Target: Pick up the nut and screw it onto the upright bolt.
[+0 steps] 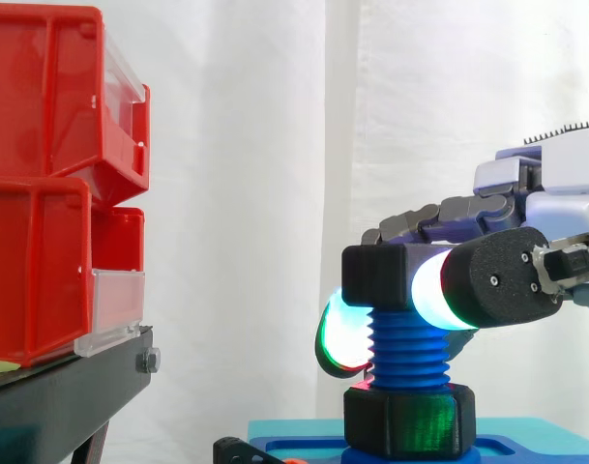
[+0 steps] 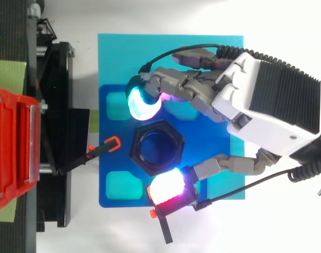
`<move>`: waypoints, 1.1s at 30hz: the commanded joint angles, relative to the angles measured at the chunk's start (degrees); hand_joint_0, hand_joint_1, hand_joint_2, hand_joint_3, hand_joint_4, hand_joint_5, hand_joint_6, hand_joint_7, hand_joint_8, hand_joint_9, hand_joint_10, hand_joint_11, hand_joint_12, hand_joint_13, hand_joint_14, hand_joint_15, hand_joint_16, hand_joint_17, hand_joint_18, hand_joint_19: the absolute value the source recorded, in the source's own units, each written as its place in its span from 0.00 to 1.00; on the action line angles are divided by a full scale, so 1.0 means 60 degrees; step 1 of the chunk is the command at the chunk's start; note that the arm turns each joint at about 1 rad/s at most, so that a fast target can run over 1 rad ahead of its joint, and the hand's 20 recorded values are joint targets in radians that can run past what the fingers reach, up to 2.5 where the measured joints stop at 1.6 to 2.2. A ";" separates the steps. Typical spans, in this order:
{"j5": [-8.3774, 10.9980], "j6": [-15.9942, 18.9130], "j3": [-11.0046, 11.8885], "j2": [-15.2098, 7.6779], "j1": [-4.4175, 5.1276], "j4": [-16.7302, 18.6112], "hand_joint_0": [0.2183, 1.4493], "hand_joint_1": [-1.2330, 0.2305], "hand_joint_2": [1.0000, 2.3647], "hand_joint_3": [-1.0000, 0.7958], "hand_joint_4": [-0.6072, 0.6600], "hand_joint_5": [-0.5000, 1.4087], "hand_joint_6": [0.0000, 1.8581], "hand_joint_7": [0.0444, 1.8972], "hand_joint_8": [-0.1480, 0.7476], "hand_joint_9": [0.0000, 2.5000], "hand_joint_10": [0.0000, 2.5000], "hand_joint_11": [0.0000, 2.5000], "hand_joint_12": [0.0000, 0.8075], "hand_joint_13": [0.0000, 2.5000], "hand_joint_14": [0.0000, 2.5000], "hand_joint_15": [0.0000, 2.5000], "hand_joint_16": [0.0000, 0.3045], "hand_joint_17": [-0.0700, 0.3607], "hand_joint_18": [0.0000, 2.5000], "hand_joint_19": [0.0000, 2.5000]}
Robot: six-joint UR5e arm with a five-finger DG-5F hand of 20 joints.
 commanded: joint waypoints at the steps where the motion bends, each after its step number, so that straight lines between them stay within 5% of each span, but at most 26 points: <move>1: -0.0007 0.0000 -0.0008 0.0013 -0.0002 0.0000 0.24 0.31 0.00 0.28 0.71 0.17 0.27 0.57 0.54 0.28 0.00 0.03 0.53 0.29 0.00 0.01 0.27 0.60 0.17 0.00; 16: -0.0080 0.0000 0.0007 0.0028 -0.0002 0.0000 0.16 0.32 0.00 0.28 0.65 0.13 0.27 0.32 0.53 0.23 0.00 0.00 0.56 0.27 0.00 0.00 0.33 0.68 0.14 0.00; 33: -0.0344 0.0249 0.0007 0.0145 -0.0016 -0.0161 0.13 0.36 0.00 0.28 0.61 0.12 0.27 0.26 0.51 0.17 0.00 0.00 0.57 0.22 0.00 0.00 0.34 0.70 0.14 0.00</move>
